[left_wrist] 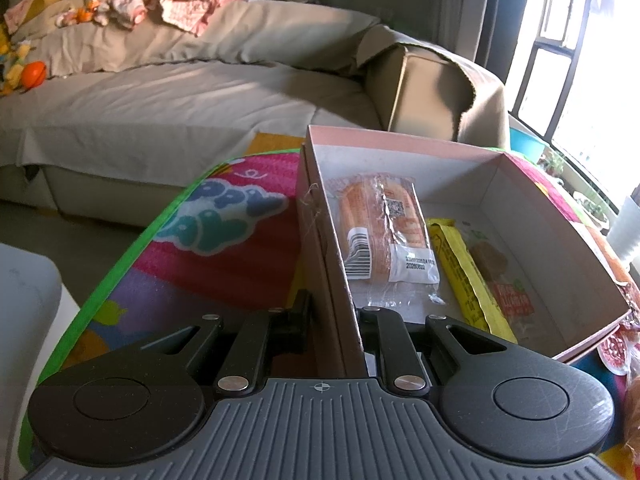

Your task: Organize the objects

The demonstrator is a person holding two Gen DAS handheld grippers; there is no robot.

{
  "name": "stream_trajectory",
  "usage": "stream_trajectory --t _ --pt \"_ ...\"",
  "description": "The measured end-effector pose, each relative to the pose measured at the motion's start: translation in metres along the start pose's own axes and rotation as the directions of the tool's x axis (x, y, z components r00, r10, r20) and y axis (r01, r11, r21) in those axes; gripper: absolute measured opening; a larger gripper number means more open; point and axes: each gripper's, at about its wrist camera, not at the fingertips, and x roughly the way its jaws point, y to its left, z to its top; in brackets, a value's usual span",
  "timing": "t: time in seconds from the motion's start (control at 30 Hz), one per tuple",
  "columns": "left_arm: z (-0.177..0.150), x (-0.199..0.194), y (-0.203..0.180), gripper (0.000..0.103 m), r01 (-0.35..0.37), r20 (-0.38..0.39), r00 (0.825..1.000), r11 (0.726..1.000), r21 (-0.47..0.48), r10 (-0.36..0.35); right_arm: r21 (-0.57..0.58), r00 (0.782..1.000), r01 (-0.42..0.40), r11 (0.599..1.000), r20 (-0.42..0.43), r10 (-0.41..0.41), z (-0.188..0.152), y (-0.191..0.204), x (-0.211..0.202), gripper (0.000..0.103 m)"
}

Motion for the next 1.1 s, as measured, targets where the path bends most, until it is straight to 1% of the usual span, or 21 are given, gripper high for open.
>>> stream_trajectory --t 0.03,0.07,0.17,0.27,0.3,0.37,0.43,0.47,0.53,0.6,0.67,0.77,0.83,0.87,0.9,0.97,1.1 --pt "0.000 0.000 0.000 0.016 0.000 0.000 1.000 1.000 0.000 0.000 -0.049 0.999 0.027 0.998 0.018 -0.026 -0.003 0.011 -0.007 0.085" --pt "0.000 0.000 0.000 0.016 0.000 0.000 1.000 1.000 -0.001 0.000 -0.071 1.000 0.018 0.997 0.022 -0.017 -0.005 0.016 -0.013 0.090" --pt "0.000 0.000 -0.001 0.016 -0.004 0.003 1.000 1.000 0.006 0.004 -0.062 0.997 -0.077 0.995 -0.010 0.076 -0.007 0.029 -0.017 0.091" --pt "0.000 0.000 -0.002 0.016 -0.005 0.012 1.000 1.000 0.020 0.005 -0.033 0.989 -0.147 0.989 -0.033 0.146 -0.009 0.039 -0.003 0.091" --pt "0.000 0.000 -0.002 0.016 0.001 0.014 1.000 1.000 0.024 -0.002 -0.038 0.990 -0.140 0.989 -0.027 0.139 -0.010 0.045 0.002 0.091" --pt "-0.001 -0.001 -0.002 0.016 0.011 0.014 1.000 0.999 0.033 -0.012 -0.091 0.993 -0.121 0.988 -0.007 0.121 -0.013 0.060 0.010 0.090" --pt "0.000 -0.002 -0.001 0.016 0.020 0.001 1.000 0.999 0.042 -0.020 -0.160 0.994 -0.112 0.981 -0.004 0.113 -0.016 0.076 0.017 0.087" --pt "0.000 -0.003 0.000 0.016 0.022 -0.005 1.000 0.999 0.047 -0.022 -0.194 0.995 -0.100 0.976 -0.009 0.101 -0.018 0.081 0.020 0.085" --pt "0.001 -0.007 0.001 0.015 0.012 -0.004 1.000 0.998 0.060 -0.012 -0.251 0.998 -0.060 0.966 -0.009 0.060 -0.022 0.089 0.024 0.084" --pt "0.001 -0.013 0.000 0.015 0.008 0.005 1.000 0.998 0.064 -0.009 -0.258 0.999 -0.048 0.965 -0.011 0.047 -0.023 0.088 0.026 0.084" --pt "0.002 -0.018 -0.002 0.015 0.005 0.006 1.000 0.998 0.066 -0.005 -0.233 0.998 -0.056 0.971 -0.019 0.053 -0.022 0.082 0.027 0.084" --pt "0.002 -0.021 -0.007 0.014 -0.020 -0.003 1.000 0.996 0.091 0.021 -0.225 0.999 -0.046 0.973 -0.009 0.045 -0.020 0.079 0.026 0.084" --pt "0.001 -0.022 -0.008 0.014 -0.027 -0.009 1.000 0.996 0.084 0.028 -0.225 0.999 -0.044 0.973 -0.006 0.044 -0.019 0.079 0.026 0.084" --pt "0.001 -0.023 -0.007 0.013 -0.023 -0.012 1.000 0.997 0.073 0.024 -0.227 0.999 -0.045 0.973 -0.007 0.044 -0.019 0.079 0.026 0.082" --pt "0.000 -0.024 -0.006 0.013 -0.022 -0.008 1.000 0.998 0.063 0.022 -0.231 0.999 -0.050 0.972 -0.012 0.049 -0.019 0.080 0.026 0.073" --pt "-0.001 -0.024 -0.006 0.013 -0.024 -0.002 1.000 0.998 0.060 0.024 -0.238 0.998 -0.062 0.969 -0.028 0.057 -0.019 0.081 0.026 0.064" --pt "-0.001 -0.024 -0.005 0.013 -0.020 -0.001 1.000 0.998 0.058 0.021 -0.265 0.998 -0.063 0.962 -0.046 0.052 -0.019 0.082 0.018 0.056"
